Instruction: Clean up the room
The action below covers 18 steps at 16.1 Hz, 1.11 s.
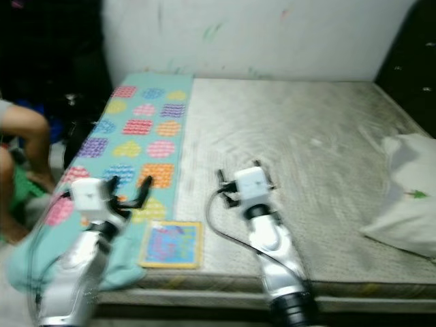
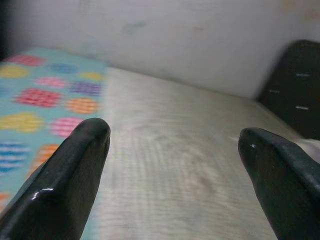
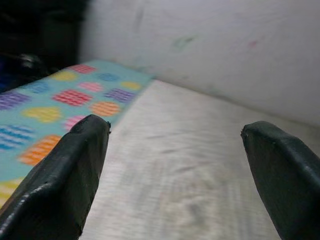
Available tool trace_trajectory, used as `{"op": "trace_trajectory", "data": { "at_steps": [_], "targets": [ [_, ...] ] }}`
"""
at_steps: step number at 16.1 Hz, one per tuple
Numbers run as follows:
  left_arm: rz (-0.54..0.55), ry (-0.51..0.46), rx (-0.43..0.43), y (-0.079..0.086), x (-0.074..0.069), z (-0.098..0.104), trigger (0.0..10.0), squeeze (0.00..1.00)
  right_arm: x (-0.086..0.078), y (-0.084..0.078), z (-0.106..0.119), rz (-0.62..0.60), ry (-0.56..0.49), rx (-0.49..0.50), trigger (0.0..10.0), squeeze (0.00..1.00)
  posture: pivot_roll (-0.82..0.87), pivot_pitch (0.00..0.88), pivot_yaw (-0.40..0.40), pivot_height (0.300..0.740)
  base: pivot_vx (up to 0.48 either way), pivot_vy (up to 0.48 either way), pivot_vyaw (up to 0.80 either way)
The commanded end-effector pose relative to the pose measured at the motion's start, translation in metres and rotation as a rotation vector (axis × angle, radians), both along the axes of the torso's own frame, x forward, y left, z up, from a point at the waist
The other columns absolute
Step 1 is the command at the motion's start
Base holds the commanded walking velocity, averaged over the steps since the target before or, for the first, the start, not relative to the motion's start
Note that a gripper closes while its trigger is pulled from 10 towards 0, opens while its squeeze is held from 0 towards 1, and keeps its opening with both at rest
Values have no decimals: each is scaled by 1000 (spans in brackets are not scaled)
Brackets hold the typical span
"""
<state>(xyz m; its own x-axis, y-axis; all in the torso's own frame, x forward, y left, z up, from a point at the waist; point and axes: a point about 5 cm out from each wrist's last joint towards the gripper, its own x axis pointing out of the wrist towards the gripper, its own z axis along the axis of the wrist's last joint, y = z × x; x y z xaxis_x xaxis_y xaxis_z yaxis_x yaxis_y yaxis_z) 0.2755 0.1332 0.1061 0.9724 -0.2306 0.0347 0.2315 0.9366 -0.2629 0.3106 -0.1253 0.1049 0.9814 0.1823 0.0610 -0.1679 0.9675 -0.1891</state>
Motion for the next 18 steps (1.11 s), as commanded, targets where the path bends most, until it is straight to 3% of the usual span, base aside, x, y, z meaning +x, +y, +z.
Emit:
{"op": "trace_trajectory", "data": {
  "at_steps": [1, 4, 10, 14, 18],
  "targets": [
    [19, -7, 23, 7, 2, 3, 10000, 0, 1, 6, 4, 10, -13, 17, 10000, 0, -110, 0, -17, 740, 0, -480, 0],
    [18, -8, 24, 7, 2, 3, 10000, 0, 1, 6, 4, 9, -13, 18, 10000, 0, -110, 0, -17, 740, 0, -480, 0],
    [30, -13, 17, 7, 2, 3, 10000, 0, 0, 5, 6, 12, -22, 36, 10000, 0, -107, 0, -17, 740, 0, 0, 0],
    [42, -28, 62, 11, 7, 3, 10000, 0, -2, -10, 10, -38, -44, 90, 10000, 0, -114, 0, 20, 740, 0, 0, 0],
    [24, -43, 75, 7, 12, 6, 10000, 0, -1, -8, 8, -28, -35, 88, 10000, 0, -120, 0, 28, 740, 0, -75, 0]
  ]
}}
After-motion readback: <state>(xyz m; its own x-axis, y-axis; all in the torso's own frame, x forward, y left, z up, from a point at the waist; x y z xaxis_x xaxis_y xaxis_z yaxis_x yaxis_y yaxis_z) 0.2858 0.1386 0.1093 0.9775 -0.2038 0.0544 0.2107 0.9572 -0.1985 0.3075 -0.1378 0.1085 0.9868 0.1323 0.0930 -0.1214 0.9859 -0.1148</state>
